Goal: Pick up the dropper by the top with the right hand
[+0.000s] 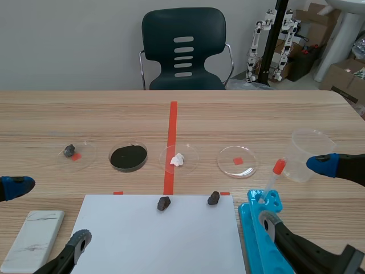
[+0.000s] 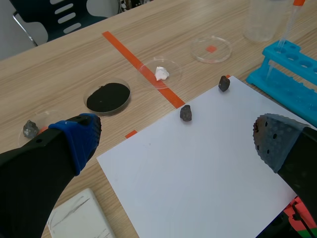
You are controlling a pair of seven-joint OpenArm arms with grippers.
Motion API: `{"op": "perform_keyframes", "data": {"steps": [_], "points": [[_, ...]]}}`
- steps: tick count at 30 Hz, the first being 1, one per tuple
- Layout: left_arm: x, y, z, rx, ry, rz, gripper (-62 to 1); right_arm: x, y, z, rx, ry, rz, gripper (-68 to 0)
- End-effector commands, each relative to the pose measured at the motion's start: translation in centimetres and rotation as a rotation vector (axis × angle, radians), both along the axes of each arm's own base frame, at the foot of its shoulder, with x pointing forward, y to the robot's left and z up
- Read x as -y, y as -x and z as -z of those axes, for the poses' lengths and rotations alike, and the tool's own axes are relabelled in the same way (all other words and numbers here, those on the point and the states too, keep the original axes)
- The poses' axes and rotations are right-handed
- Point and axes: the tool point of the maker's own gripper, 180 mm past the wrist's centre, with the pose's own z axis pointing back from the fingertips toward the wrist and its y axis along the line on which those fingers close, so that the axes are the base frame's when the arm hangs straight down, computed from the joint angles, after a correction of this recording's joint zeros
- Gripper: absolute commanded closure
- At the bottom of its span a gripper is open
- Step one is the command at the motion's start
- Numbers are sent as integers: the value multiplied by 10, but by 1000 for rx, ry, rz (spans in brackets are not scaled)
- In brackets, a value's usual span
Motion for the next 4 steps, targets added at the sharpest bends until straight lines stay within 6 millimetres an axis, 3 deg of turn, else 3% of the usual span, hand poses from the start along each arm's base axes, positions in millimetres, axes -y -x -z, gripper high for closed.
{"op": "perform_keyframes", "data": {"steps": [1, 4], "points": [[1, -2, -4, 16, 18, -8, -623, -3, -4, -10, 32, -27, -1, -679], [1, -2, -4, 15, 18, -8, -623, -3, -4, -10, 32, -27, -1, -679]]}}
